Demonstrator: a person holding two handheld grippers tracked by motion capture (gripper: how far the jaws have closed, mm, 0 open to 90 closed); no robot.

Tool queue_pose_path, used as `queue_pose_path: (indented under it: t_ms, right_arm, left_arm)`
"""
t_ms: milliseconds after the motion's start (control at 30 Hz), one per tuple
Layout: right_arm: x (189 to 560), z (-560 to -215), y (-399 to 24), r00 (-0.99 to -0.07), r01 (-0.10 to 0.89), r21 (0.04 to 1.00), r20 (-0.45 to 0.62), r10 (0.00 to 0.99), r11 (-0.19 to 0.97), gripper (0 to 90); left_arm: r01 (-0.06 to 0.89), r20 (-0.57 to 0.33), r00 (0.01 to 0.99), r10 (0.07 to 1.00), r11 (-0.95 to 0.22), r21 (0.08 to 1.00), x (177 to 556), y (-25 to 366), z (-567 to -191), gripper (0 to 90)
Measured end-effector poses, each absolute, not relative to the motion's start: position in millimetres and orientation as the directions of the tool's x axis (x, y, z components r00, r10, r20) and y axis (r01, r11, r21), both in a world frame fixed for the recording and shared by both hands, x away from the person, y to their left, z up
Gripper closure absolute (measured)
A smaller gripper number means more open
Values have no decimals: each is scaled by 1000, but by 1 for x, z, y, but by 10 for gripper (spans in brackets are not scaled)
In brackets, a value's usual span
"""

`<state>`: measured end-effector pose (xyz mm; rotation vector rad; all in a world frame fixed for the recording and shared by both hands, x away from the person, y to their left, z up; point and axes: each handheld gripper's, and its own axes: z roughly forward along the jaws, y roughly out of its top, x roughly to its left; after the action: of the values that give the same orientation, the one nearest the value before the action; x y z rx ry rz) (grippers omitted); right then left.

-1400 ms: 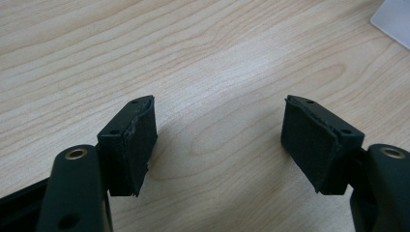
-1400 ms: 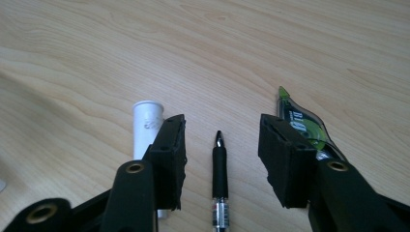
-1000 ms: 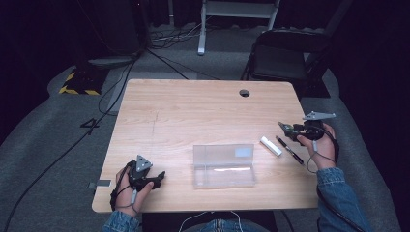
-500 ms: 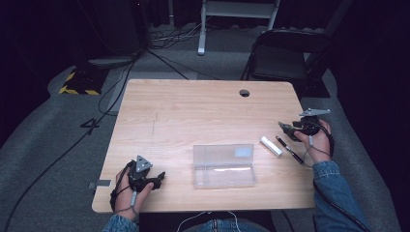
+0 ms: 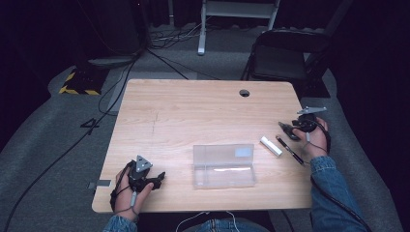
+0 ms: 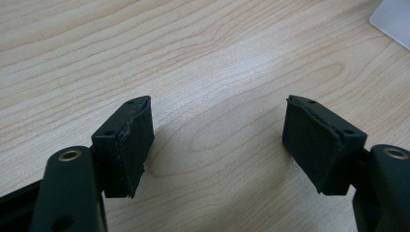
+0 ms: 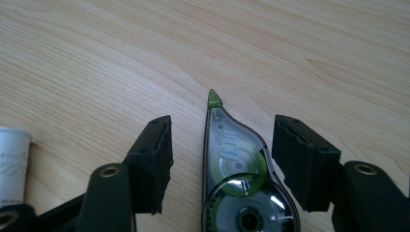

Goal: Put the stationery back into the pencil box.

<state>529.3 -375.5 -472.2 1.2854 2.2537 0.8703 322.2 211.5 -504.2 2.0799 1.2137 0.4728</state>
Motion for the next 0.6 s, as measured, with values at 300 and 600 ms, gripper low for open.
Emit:
queue_pose_path:
  t_ms: [300,600]
  right_arm:
    - [538,-483,-378,-491,645,659,-31,871,387,424]
    - [536,-487,-381,-474,671,647,-2,881,362,520]
  left_arm:
    - [618,-19,504,863,-345,707,322,212,-504,272]
    - [617,-23,509,861,-346,706,322,212,-504,259]
